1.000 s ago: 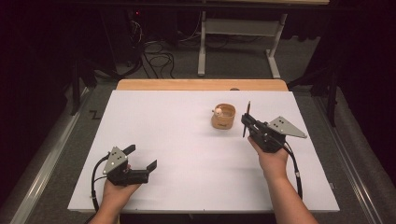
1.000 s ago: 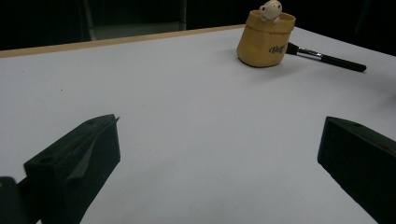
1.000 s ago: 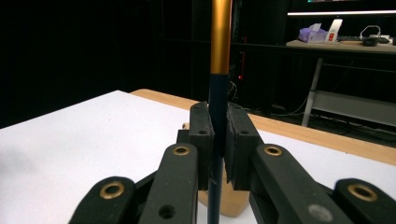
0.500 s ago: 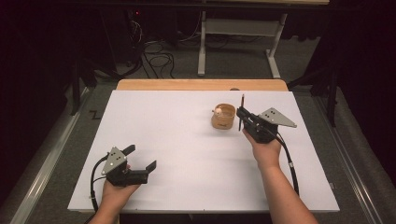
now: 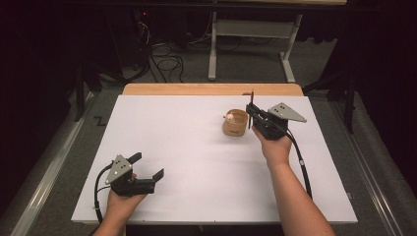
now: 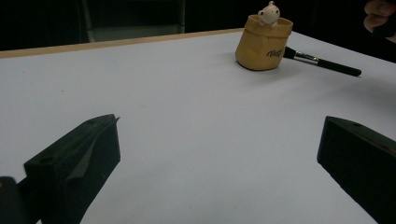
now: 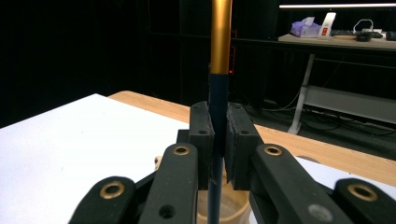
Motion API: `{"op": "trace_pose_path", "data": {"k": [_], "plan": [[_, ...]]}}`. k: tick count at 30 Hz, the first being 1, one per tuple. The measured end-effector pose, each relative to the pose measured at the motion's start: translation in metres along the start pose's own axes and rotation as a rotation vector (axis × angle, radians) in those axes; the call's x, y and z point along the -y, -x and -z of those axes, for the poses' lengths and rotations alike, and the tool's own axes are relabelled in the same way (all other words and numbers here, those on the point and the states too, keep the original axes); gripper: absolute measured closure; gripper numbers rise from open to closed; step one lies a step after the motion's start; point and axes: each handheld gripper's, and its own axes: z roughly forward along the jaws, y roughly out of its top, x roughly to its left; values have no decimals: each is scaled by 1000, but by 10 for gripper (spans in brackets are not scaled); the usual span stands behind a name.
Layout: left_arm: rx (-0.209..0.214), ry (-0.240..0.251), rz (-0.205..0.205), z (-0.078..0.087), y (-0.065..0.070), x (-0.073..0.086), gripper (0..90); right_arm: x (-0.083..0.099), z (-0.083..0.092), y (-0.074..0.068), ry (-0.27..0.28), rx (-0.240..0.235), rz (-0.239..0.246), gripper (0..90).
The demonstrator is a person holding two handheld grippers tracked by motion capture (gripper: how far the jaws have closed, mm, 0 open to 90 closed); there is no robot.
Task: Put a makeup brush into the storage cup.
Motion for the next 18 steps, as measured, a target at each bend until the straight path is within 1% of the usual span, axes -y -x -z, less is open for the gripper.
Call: {"op": "trace_pose_path", "data": {"k": [2, 8, 9, 13, 14, 16, 17, 18], "plan": [[0, 5, 4, 0, 0, 0, 4, -2, -4, 0, 0, 4, -1, 841], [-3, 8, 1, 1, 0, 0, 5, -6, -14, 0, -1, 12, -1, 841], [-5, 7, 1, 1, 0, 0, 5, -7, -15, 0, 3, 14, -8, 841], [-7, 7, -5, 2, -1, 0, 7, -10, -22, -1, 3, 16, -1, 841], [-6, 7, -4, 2, -1, 0, 7, -10, -24, -2, 2, 15, -7, 841], [-6, 9, -2, 2, -1, 0, 7, -11, -27, -2, -2, 21, 8, 841], [-5, 14, 3, 2, -1, 0, 7, -11, -28, -2, -3, 16, 2, 840], [-6, 15, 3, 3, -1, 0, 7, -12, -29, -2, 2, 20, 8, 840]]}}
